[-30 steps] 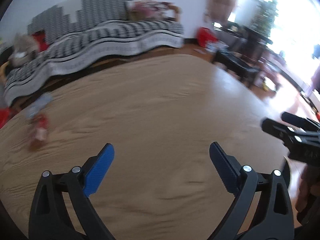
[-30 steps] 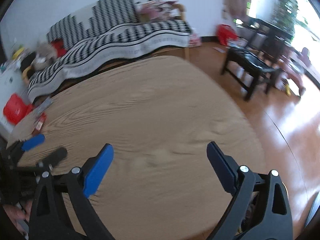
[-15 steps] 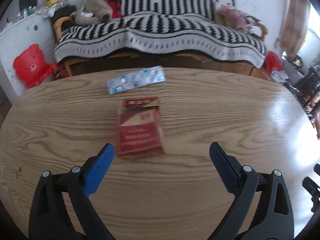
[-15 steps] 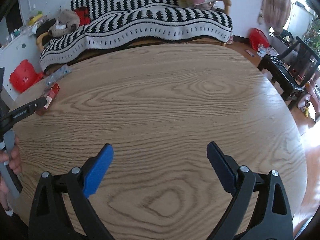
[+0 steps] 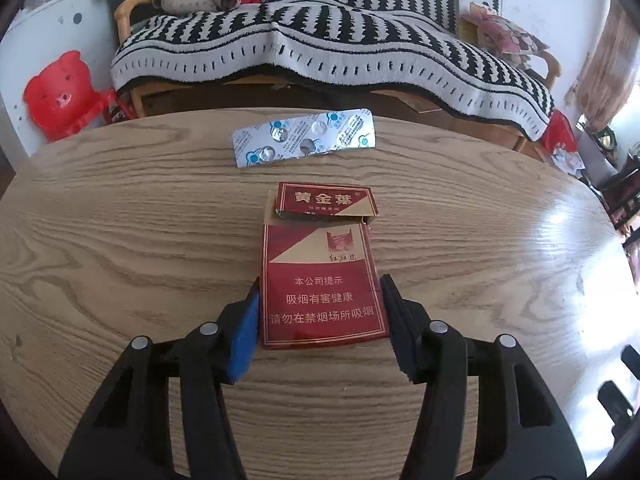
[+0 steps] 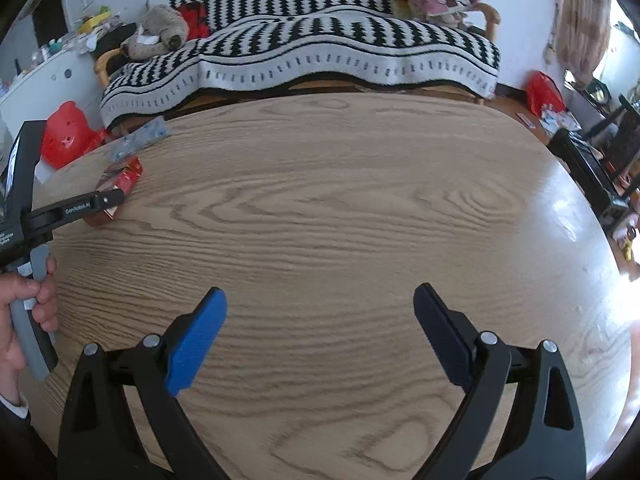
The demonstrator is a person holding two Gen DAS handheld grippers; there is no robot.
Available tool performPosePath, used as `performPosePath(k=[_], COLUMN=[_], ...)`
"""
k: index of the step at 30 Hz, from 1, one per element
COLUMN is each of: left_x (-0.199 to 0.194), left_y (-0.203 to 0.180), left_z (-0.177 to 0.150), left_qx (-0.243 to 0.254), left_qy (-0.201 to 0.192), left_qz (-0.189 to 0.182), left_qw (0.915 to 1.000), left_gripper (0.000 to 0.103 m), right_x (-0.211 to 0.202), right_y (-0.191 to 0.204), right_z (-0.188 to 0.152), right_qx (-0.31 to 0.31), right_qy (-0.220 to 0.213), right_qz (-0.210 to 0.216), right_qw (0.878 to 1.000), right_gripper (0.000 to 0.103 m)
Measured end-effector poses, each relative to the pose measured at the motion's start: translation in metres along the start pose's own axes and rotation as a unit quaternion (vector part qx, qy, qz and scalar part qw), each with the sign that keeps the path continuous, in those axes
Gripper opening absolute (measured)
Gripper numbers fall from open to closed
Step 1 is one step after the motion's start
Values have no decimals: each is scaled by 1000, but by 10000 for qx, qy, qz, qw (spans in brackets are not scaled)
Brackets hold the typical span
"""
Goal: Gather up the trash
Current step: 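Move both tools back over the table toward the red cigarette pack, then grasp the red cigarette pack with the left tool while the right tool grasps the blister pack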
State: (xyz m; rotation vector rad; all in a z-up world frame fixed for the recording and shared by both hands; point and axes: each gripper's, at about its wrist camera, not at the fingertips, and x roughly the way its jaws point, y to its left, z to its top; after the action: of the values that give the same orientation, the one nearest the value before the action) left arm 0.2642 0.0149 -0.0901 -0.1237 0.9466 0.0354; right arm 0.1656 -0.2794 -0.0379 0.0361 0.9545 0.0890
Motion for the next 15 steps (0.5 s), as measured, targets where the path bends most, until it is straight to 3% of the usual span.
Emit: performPosePath(k=[9, 15], left_x=[-35, -45], left_y=[57, 97], left_z=[-1, -4], left_qx=[-509, -1037], left_qy=[-43, -49], left_qz=[8, 24], left_qw=[9987, 9946], left_gripper=[55, 55], right_x=[56, 106], right_y=[71, 143], right_z=[37, 90], right_qx=[-916, -2017], right_qy=[169, 160], right_qz=[412, 596], right_qw=[9948, 9775], right_gripper=[91, 91])
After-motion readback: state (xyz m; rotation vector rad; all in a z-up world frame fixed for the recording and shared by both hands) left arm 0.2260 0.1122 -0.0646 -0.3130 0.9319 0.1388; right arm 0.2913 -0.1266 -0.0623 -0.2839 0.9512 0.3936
